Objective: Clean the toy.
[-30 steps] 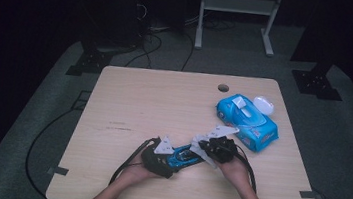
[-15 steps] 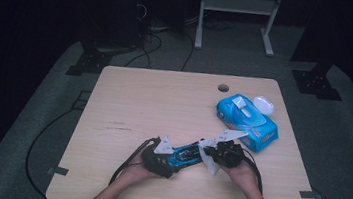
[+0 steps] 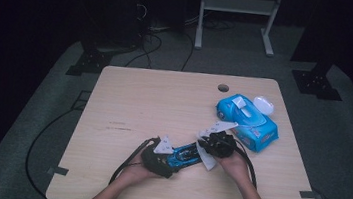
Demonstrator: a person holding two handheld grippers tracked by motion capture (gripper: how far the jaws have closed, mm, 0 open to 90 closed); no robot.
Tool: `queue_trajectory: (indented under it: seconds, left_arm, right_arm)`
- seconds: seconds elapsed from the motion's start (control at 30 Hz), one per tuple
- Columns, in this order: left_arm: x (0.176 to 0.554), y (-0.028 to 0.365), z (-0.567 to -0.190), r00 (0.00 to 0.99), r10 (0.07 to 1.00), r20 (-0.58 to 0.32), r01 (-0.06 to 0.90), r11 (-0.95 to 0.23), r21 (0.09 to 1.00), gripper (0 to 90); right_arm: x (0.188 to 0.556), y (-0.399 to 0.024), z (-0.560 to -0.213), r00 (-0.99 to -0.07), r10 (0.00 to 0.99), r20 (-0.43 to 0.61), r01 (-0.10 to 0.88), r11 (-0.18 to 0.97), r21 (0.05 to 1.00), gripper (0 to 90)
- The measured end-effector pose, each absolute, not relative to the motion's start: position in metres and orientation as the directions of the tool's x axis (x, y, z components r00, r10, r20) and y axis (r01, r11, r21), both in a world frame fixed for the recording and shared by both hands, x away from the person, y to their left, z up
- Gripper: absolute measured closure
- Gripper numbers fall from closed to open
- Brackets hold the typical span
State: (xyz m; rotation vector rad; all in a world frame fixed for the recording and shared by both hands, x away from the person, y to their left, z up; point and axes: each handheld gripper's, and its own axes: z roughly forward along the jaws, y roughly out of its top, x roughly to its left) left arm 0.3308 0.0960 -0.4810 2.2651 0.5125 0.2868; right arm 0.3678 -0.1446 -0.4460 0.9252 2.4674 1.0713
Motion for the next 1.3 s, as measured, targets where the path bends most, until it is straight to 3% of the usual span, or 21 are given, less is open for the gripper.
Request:
queue_trajectory:
  seconds: [0.13,0.27,0.37,0.47,0.77,0.87,1.07,1.3]
  left_arm:
    - [0.331,0.096,-0.481,0.894,0.447,0.046,0.270,-0.617,0.740,25.7]
    - [0.331,0.096,-0.481,0.894,0.447,0.044,0.271,-0.616,0.739,25.7]
    - [0.331,0.096,-0.481,0.895,0.445,0.045,0.270,-0.618,0.738,25.7]
    - [0.331,0.096,-0.481,0.895,0.443,0.045,0.269,-0.618,0.739,25.7]
    - [0.331,0.096,-0.481,0.895,0.444,0.046,0.269,-0.618,0.739,25.7]
    - [0.331,0.096,-0.481,0.894,0.446,0.043,0.271,-0.615,0.741,25.7]
    - [0.331,0.096,-0.481,0.894,0.447,0.042,0.272,-0.614,0.741,25.7]
    - [0.331,0.096,-0.481,0.894,0.447,0.042,0.274,-0.616,0.739,25.7]
  right_arm:
    - [0.360,-0.141,-0.444,-0.729,0.672,-0.132,0.377,0.554,0.742,66.4]
    - [0.365,-0.142,-0.451,-0.714,0.691,-0.114,0.408,0.543,0.734,63.9]
    - [0.369,-0.149,-0.456,-0.712,0.701,-0.042,0.440,0.491,0.752,68.9]
    - [0.366,-0.153,-0.456,-0.708,0.705,-0.044,0.435,0.484,0.759,74.8]
    - [0.360,-0.157,-0.456,-0.694,0.718,-0.056,0.421,0.467,0.777,76.6]
    - [0.355,-0.161,-0.456,-0.680,0.731,-0.051,0.417,0.443,0.793,82.1]
    - [0.349,-0.165,-0.455,-0.684,0.729,-0.037,0.427,0.441,0.790,84.7]
    - [0.336,-0.157,-0.453,-0.752,0.659,-0.009,0.404,0.473,0.783,85.4]
